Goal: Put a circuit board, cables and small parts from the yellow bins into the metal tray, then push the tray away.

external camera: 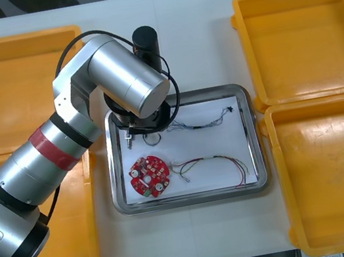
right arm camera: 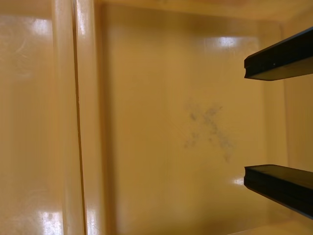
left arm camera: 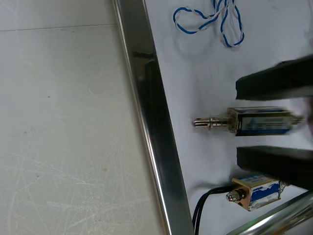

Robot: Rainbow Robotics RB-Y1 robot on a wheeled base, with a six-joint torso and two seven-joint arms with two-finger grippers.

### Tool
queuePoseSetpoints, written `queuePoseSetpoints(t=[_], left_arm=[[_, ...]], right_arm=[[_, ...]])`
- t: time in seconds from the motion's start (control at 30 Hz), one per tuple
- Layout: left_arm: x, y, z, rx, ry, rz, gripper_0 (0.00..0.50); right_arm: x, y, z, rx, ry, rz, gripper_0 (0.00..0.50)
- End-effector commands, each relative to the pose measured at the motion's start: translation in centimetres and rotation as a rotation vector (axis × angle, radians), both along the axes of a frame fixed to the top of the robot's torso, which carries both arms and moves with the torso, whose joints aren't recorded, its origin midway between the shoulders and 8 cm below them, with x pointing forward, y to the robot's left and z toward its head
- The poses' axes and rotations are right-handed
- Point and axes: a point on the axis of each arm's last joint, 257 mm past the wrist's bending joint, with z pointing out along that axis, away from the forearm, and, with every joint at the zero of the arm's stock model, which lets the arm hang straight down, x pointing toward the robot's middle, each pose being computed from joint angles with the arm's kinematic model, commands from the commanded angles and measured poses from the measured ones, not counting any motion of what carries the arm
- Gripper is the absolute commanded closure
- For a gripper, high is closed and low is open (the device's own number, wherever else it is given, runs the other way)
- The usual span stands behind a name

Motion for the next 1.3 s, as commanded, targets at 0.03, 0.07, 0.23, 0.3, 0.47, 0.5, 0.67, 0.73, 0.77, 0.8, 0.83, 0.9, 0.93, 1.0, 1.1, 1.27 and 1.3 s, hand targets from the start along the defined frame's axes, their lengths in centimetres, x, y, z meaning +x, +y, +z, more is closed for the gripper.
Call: queuePoseSetpoints(t=[0.03, 0.07, 0.23, 0.3, 0.47, 0.5, 0.67, 0.73, 0.77, 0.8, 0.83, 0.9, 0.93, 1.0, 1.1, 1.27, 1.3], left_arm=[[-0.8, -2.0, 0.2, 0.004, -0.006, -0.083, 0.0], [-0.9, -2.0, 0.3, 0.006, -0.004, -0.084, 0.0], [-1.7, -2.0, 1.1, 0.015, 0.0, -0.09, 0.0], [-2.2, -1.8, 2.6, 0.01, -0.003, -0.088, 0.0], [-3.4, -0.5, 5.9, -0.031, -0.01, -0.073, 0.0], [-3.7, 0.2, 6.8, -0.048, -0.012, -0.068, 0.0], [-4.4, 3.1, 10.4, -0.11, -0.047, -0.058, 0.0], [-4.2, 4.5, 12.4, -0.15, -0.089, -0.047, 0.0], [-4.1, 4.9, 13.0, -0.159, -0.102, -0.044, 0.0], [-4.1, 5.4, 13.4, -0.168, -0.111, -0.039, 0.0], [-4.1, 6.6, 14.3, -0.179, -0.132, -0.032, 0.0], [-4.0, 8.8, 15.3, -0.168, -0.163, -0.033, 0.0], [-4.0, 10.2, 15.5, -0.154, -0.173, -0.028, 0.0], [-4.3, 12.4, 15.5, -0.135, -0.181, -0.02, 0.0], [-5.1, 16.3, 15.1, -0.096, -0.182, -0.003, 0.0], [-6.4, 21.6, 14.6, -0.06, -0.157, 0.021, 0.0], [-6.8, 22.6, 14.5, -0.052, -0.15, 0.02, 0.0]], right_arm=[[-0.4, -1.6, 1.3, -0.048, -0.025, -0.023, 0.0], [-0.4, -1.6, 1.4, -0.048, -0.026, -0.025, 0.0], [-0.4, -1.5, 1.4, -0.046, -0.026, -0.021, 0.0], [-0.4, -1.5, 1.4, -0.049, -0.024, -0.014, 0.0], [-0.4, -1.2, 1.5, -0.046, -0.021, 0.007, 0.0], [-0.4, -0.9, 1.6, -0.044, -0.018, 0.023, 0.0], [-0.3, 0.9, 2.1, -0.036, -0.01, 0.103, 0.0], [-0.3, 2.2, 2.5, -0.042, -0.014, 0.155, 0.0], [-0.3, 2.5, 2.6, -0.042, -0.015, 0.168, 0.0], [-0.3, 2.8, 2.7, -0.046, -0.017, 0.179, 0.0], [-0.2, 3.6, 2.9, -0.055, -0.021, 0.209, 0.0], [0.1, 5.4, 3.2, -0.075, -0.028, 0.273, 0.0], [0.2, 6.2, 3.3, -0.083, -0.032, 0.303, 0.0], [0.4, 7.7, 3.6, -0.093, -0.039, 0.353, 0.0], [0.7, 10.6, 3.8, -0.105, -0.042, 0.448, 0.0], [1.2, 15.2, 4.4, -0.129, -0.054, 0.599, 0.0], [1.2, 16.6, 4.5, -0.135, -0.058, 0.641, 0.0]])
